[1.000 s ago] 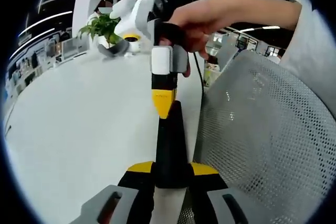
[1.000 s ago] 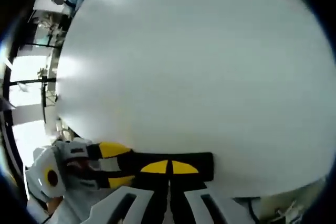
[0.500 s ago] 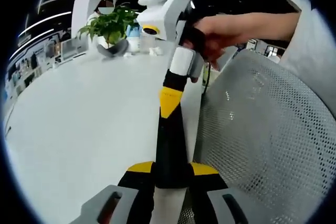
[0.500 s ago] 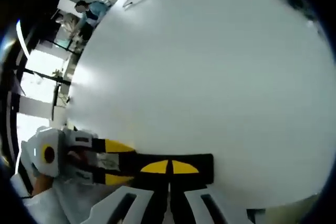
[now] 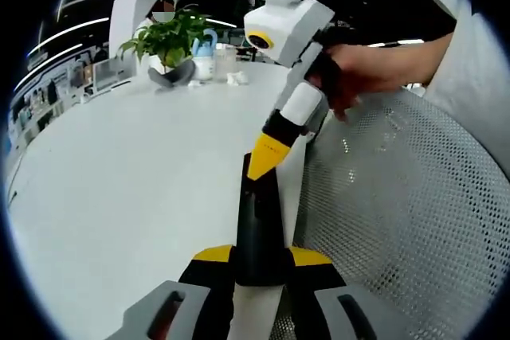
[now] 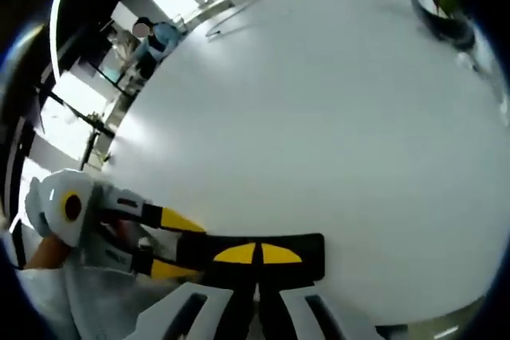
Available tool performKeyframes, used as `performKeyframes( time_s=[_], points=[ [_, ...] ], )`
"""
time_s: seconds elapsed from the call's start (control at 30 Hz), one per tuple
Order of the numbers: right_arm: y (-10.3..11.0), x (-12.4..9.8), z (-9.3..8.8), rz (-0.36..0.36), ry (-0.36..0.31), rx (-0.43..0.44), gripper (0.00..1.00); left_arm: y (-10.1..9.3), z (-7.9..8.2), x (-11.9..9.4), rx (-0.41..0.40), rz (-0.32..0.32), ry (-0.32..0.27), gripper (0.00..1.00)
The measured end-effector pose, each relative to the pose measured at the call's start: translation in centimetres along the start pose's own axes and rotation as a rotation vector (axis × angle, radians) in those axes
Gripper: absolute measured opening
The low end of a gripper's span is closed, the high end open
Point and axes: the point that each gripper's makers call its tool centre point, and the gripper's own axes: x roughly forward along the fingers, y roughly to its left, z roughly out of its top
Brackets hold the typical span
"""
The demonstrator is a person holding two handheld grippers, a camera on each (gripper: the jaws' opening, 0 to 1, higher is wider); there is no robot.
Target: Press the specified remote control buttons in sequence, fully releasing each button before pressing the next.
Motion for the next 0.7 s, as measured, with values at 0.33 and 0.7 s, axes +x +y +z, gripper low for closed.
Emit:
performKeyframes(
  time_s=[0.33, 0.7],
  points=[
    [0.05, 0.02, -0.13, -0.018, 0.011, -0.020, 0.00, -0.06, -0.06, 0.00, 0.009, 0.001, 0.004, 0.25],
    [0.53, -0.24, -0.53, 0.021, 0.056, 0.035, 0.00, -0.03, -0.07, 0.03, 0.020, 0.000, 0.004, 0.25]
  ],
)
